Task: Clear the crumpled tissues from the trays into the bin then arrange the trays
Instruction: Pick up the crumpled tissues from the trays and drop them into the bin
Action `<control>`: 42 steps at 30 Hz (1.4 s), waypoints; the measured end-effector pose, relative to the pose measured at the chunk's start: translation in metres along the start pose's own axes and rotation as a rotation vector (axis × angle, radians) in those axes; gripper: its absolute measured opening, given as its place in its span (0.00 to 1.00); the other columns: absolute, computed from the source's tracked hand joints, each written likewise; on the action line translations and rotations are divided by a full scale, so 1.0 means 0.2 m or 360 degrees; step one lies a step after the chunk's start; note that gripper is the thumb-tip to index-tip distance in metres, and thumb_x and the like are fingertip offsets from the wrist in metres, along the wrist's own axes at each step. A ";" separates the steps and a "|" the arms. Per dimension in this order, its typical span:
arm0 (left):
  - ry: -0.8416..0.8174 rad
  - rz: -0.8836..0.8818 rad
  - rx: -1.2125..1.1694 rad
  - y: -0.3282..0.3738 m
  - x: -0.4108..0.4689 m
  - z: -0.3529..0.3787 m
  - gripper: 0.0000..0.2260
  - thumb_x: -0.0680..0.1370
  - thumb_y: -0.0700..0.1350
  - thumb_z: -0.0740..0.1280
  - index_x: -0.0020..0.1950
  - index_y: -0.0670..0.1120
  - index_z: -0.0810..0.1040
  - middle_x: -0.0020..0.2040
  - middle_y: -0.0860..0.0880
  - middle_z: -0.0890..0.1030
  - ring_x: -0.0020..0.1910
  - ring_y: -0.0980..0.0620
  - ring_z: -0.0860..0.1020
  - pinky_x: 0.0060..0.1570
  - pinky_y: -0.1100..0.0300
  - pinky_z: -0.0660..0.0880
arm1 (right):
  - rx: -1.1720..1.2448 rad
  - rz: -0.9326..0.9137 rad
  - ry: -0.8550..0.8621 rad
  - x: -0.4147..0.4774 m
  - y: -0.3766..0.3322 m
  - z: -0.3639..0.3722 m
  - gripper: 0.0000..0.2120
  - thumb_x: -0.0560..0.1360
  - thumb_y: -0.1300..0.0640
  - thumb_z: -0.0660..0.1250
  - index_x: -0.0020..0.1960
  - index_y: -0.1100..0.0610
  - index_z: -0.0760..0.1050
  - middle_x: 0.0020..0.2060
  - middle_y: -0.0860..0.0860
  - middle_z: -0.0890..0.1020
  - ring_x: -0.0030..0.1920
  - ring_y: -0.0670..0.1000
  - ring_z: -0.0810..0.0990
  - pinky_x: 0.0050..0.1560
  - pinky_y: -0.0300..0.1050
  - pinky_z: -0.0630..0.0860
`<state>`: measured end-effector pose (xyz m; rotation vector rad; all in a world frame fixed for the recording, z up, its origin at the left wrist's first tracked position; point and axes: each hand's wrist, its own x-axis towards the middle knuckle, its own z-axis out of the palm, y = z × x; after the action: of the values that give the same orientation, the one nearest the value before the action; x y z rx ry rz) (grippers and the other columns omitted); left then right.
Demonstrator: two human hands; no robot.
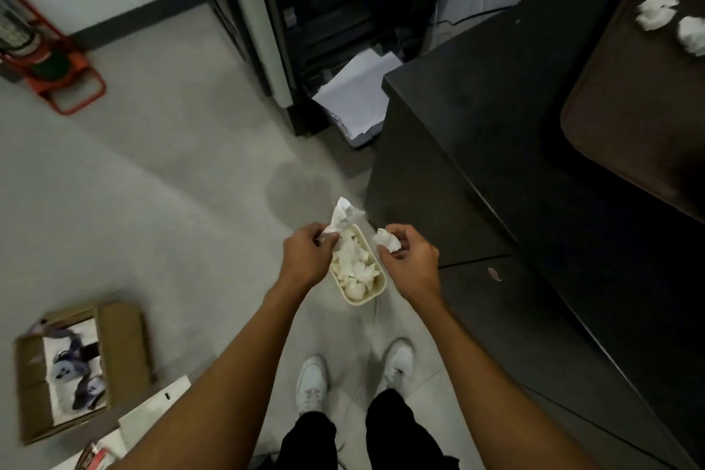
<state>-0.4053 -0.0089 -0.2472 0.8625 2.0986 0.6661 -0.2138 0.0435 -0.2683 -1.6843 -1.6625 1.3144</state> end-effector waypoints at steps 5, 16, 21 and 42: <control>-0.0014 -0.0100 -0.0065 -0.29 0.16 0.24 0.09 0.80 0.49 0.68 0.54 0.46 0.85 0.46 0.49 0.86 0.47 0.49 0.83 0.48 0.57 0.78 | -0.0144 -0.0010 -0.0052 0.12 0.35 0.19 0.15 0.73 0.57 0.77 0.58 0.53 0.81 0.50 0.48 0.84 0.49 0.48 0.85 0.48 0.37 0.83; -0.0051 -0.0091 0.0000 -0.84 0.45 0.62 0.09 0.80 0.48 0.69 0.54 0.45 0.85 0.45 0.49 0.85 0.45 0.50 0.82 0.45 0.61 0.72 | -0.0507 0.0053 -0.0191 0.27 1.05 0.64 0.17 0.75 0.57 0.75 0.63 0.57 0.78 0.58 0.53 0.81 0.58 0.53 0.81 0.57 0.48 0.83; -0.0052 -0.0071 0.0049 -0.97 0.51 0.71 0.08 0.80 0.48 0.69 0.54 0.46 0.85 0.47 0.50 0.85 0.46 0.51 0.81 0.45 0.63 0.70 | -0.1022 0.0136 -0.0569 0.33 1.24 0.74 0.26 0.77 0.48 0.72 0.72 0.52 0.71 0.66 0.52 0.78 0.65 0.57 0.76 0.66 0.51 0.74; -0.0436 0.0040 0.0627 -1.00 0.51 0.95 0.18 0.80 0.44 0.65 0.70 0.44 0.77 0.66 0.43 0.79 0.64 0.42 0.78 0.64 0.53 0.74 | -0.0410 0.0310 -0.0174 0.27 1.10 0.45 0.17 0.79 0.60 0.69 0.67 0.51 0.75 0.62 0.50 0.78 0.62 0.51 0.76 0.52 0.33 0.73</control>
<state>-0.3745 -0.0265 -0.5386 1.1261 1.9967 0.1302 -0.1824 0.0245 -0.5101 -1.9992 -1.8343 1.3481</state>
